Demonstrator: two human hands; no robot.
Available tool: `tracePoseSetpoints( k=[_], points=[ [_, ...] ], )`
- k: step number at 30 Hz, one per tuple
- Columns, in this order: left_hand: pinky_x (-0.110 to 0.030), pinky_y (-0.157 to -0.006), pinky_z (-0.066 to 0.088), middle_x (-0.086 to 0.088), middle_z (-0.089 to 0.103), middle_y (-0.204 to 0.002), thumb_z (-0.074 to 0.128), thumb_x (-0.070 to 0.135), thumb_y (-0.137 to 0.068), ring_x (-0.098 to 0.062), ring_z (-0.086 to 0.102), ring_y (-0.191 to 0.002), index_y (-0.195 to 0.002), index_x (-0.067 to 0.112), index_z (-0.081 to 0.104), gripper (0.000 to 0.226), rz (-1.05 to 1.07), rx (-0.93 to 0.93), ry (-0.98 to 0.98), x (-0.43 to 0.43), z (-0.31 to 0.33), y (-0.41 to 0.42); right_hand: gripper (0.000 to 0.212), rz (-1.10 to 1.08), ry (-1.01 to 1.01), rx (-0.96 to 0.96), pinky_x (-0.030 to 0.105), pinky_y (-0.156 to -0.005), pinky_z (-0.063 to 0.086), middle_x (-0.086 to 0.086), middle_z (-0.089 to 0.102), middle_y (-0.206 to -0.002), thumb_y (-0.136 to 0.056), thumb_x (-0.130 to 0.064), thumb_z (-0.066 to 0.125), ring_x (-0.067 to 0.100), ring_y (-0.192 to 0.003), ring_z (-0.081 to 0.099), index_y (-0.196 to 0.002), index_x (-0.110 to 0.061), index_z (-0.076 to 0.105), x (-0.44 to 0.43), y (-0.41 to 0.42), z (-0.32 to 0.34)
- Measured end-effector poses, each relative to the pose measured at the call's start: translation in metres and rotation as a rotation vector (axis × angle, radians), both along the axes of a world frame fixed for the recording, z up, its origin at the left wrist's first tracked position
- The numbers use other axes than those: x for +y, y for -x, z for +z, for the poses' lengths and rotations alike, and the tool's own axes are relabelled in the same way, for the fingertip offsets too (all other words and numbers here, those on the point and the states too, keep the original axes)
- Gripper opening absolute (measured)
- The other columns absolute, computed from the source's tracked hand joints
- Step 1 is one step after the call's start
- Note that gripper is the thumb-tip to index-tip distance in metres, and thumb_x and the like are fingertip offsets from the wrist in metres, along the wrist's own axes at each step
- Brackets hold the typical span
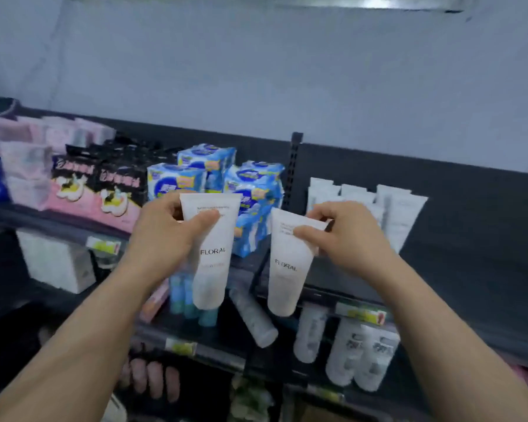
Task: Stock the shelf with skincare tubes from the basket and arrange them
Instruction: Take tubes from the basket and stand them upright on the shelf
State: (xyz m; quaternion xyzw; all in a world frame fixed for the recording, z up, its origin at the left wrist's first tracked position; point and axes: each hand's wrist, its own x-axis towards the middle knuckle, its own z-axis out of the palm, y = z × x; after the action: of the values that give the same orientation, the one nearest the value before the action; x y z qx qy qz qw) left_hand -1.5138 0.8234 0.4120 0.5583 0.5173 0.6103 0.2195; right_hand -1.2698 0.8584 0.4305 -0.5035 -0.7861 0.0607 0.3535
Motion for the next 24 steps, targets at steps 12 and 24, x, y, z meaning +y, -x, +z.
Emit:
tracePoseSetpoints(
  k=[12,24],
  points=[
    [-0.020,-0.058,0.049,0.006,0.071,-0.076,0.083,0.023,-0.068,-0.007,0.063,-0.064,-0.081,0.023,0.071,0.018,-0.277,0.260,0.019,0.078,0.058,-0.244,0.009,-0.291,-0.056,0.109,0.024,-0.056,0.044,-0.010,0.066,-0.066,-0.081,-0.032,0.071,0.009,-0.053,0.060,-0.079,-0.023,0.070,0.013,-0.245,0.049],
    [-0.026,-0.064,0.047,0.013,0.063,-0.078,0.078,0.025,-0.075,-0.007,0.057,-0.069,-0.080,0.025,0.071,0.008,-0.241,0.708,0.180,0.186,0.046,-0.356,0.007,-0.330,0.002,0.083,0.027,-0.061,0.049,-0.014,0.066,-0.072,-0.082,-0.031,0.070,0.008,-0.064,0.063,-0.080,-0.025,0.070,0.078,-0.341,0.034]
  ],
)
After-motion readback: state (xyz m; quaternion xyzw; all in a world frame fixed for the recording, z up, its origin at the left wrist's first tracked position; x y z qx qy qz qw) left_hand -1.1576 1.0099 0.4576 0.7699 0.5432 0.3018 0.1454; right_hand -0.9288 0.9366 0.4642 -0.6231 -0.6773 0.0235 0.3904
